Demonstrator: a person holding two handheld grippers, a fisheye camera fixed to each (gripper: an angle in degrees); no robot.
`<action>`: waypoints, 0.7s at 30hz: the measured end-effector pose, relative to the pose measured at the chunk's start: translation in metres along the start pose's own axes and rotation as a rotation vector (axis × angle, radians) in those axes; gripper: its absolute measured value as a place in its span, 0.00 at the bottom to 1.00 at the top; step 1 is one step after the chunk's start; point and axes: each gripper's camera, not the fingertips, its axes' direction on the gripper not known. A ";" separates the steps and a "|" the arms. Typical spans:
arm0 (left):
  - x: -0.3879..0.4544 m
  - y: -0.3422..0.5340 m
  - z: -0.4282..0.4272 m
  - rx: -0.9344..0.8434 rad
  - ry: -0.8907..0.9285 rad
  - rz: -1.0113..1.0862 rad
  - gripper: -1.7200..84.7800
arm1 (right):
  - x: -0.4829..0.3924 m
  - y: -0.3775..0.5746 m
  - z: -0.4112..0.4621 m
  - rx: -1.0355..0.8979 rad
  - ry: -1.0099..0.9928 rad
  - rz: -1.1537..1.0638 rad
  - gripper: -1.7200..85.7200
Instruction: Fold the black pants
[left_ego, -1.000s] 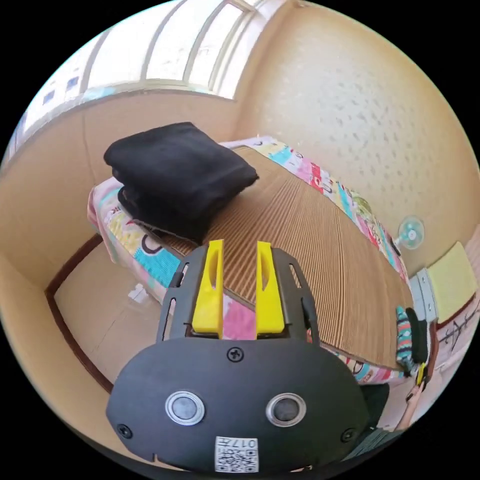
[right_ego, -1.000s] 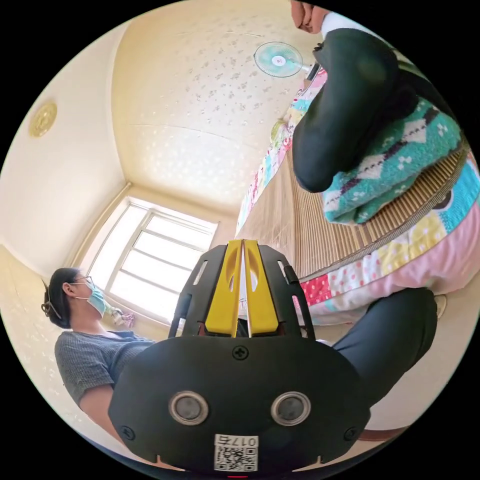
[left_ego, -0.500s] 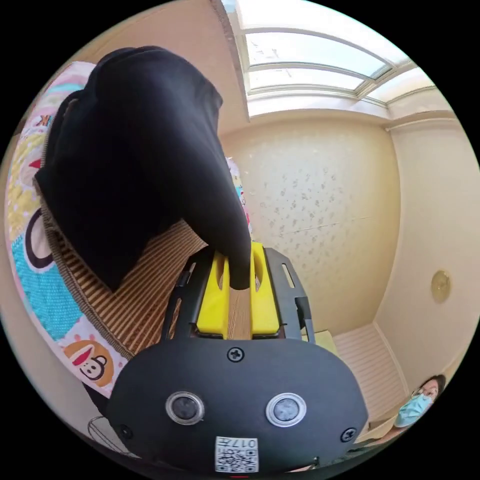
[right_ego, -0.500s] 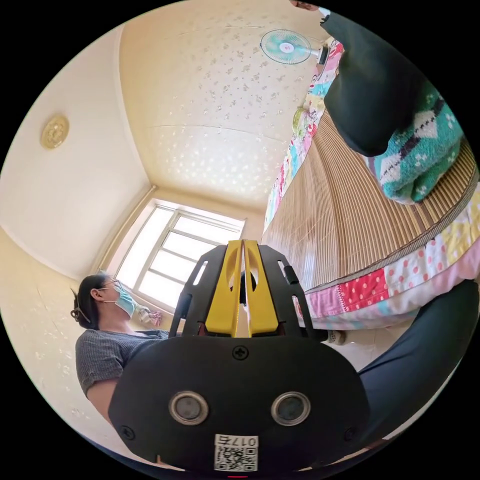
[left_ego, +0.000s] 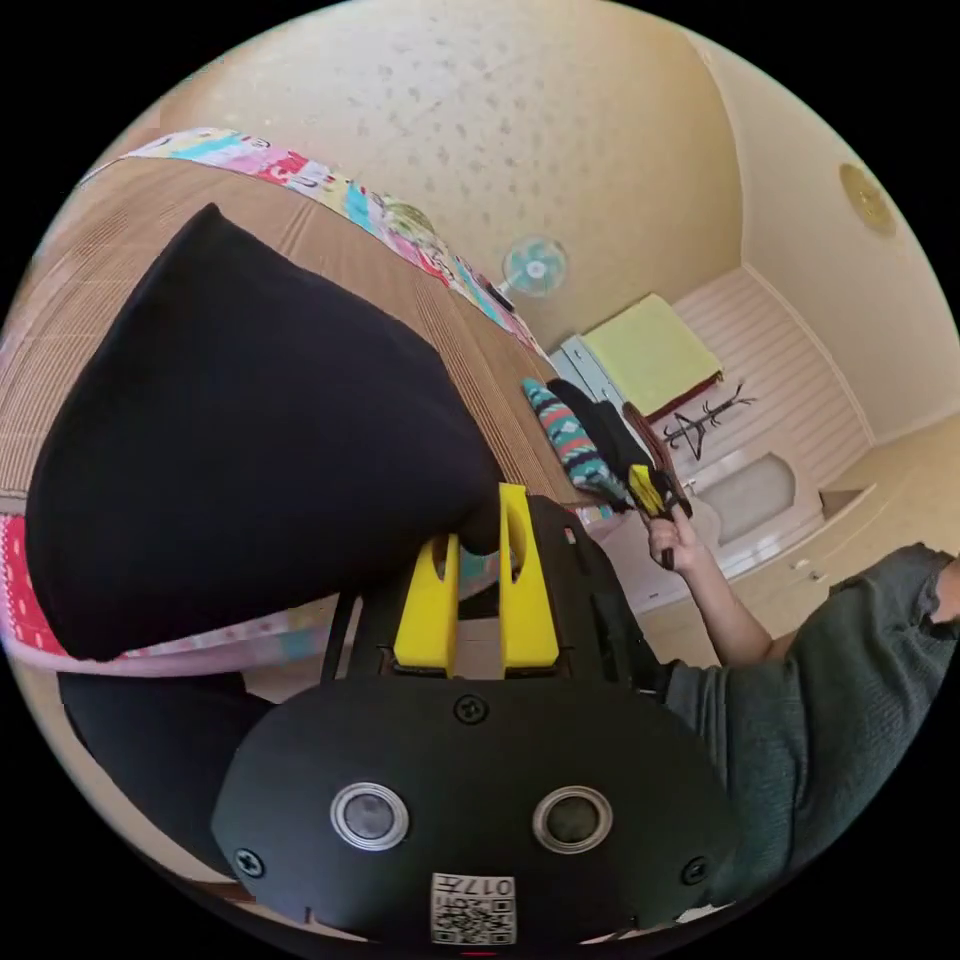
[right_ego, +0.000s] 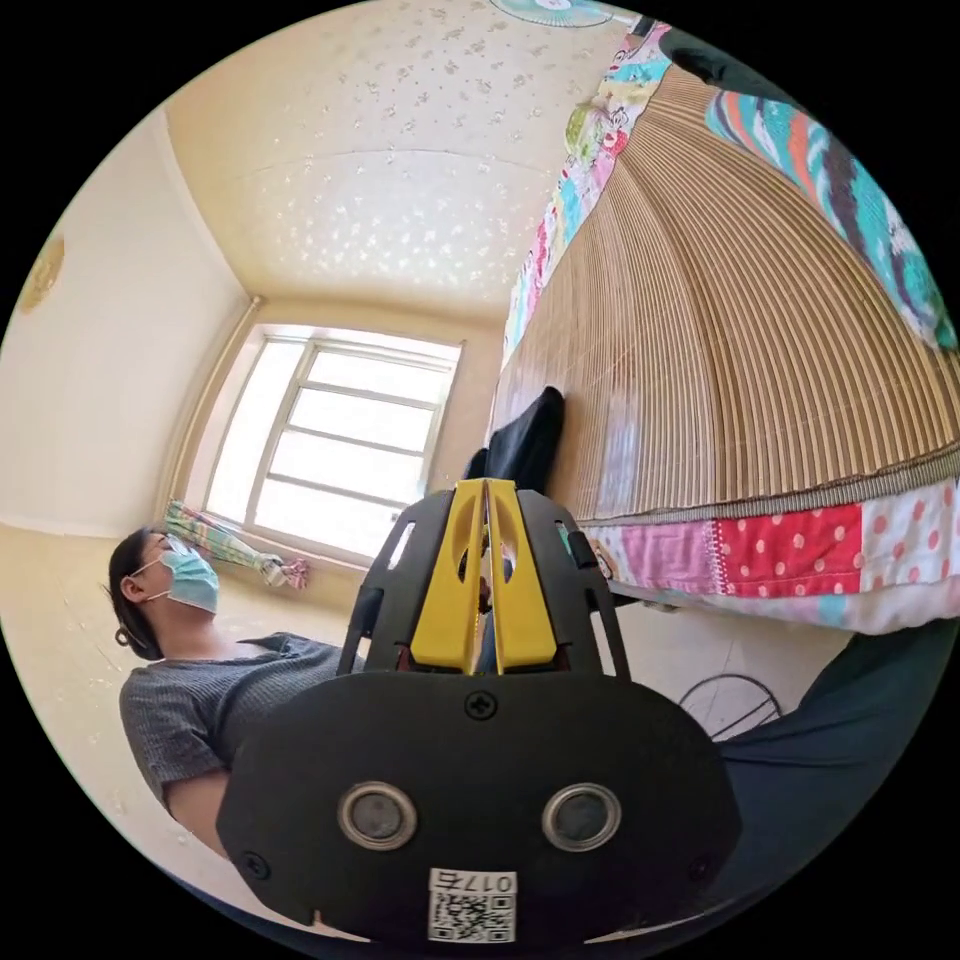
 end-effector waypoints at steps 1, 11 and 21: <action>0.006 0.008 0.009 -0.028 0.011 0.018 0.09 | 0.005 -0.001 0.017 -0.047 0.049 -0.005 0.07; 0.045 0.069 0.039 -0.199 -0.054 0.194 0.10 | 0.069 0.008 0.106 -0.098 0.360 0.117 0.14; 0.038 0.081 -0.022 0.015 0.169 0.197 0.04 | -0.099 -0.066 0.097 0.052 0.084 -0.522 0.05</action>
